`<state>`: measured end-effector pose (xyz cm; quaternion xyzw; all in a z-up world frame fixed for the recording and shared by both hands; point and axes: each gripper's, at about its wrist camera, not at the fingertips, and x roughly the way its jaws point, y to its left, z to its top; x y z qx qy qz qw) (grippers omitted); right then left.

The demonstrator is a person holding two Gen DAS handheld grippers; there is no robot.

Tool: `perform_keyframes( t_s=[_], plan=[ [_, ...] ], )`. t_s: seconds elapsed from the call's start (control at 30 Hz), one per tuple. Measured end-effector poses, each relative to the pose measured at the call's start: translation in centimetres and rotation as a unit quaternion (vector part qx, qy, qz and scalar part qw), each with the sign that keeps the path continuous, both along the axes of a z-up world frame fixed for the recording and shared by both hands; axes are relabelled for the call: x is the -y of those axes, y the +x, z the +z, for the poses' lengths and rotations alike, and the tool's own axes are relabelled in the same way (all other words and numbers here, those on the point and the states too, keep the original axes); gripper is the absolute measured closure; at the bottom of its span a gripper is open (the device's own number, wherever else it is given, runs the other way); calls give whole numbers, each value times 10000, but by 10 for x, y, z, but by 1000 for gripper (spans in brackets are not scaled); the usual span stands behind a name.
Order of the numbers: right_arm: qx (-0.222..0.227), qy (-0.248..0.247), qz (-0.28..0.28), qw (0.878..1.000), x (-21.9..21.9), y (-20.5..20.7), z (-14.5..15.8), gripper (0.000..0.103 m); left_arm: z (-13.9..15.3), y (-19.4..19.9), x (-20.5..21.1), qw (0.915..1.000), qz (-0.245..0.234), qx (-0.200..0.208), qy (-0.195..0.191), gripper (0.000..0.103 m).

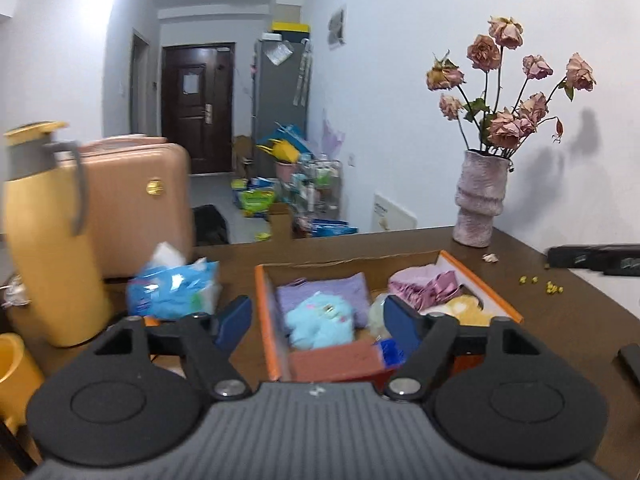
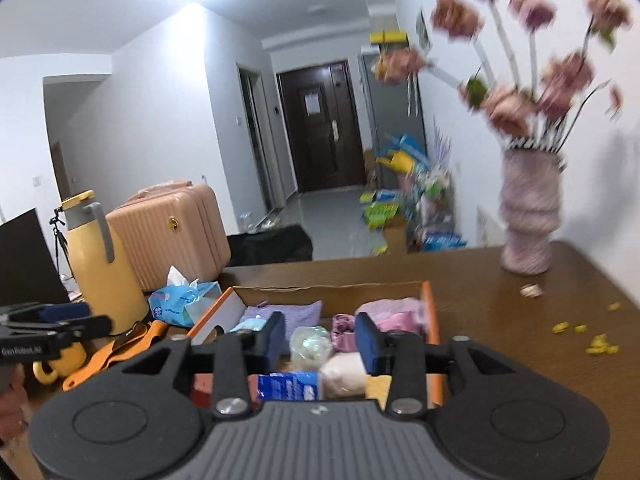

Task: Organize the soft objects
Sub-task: 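Withdraw both grippers toward the candy and white foam wedge, then close the left gripper on the wrapped candy while the right gripper grasps the white wedge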

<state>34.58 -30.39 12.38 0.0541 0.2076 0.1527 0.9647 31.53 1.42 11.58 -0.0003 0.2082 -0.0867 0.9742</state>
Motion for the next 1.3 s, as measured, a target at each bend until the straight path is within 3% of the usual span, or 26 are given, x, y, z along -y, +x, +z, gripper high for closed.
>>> perform_keyframes(
  t_s=[0.1,0.33,0.5,0.73,0.93,1.17,1.3],
  plan=[
    [237,-153,-36,9996,4,-35,7,53,5,-31,-5,9999,33,135,-38,20],
    [511,-364,76,9980,-14,-94,2,49,-1,-89,-9,9993,77,373,-41,15],
    [427,-506,351,9972,-33,-145,-36,47,-44,-143,-21,9993,268,233,-116,15],
    [-218,-209,590,9978,-45,-198,-102,42,-98,-197,-51,9942,430,-380,-913,15],
    [-216,-417,753,9961,-64,-196,-111,42,-100,-181,-48,9957,449,-351,-724,15],
    [-419,-542,939,9932,-90,-164,-125,40,-116,-142,-31,9972,260,-552,-438,15],
    [-629,-579,941,9919,-103,-136,-136,40,-128,-104,-20,9979,110,-636,-5,23]
  ],
)
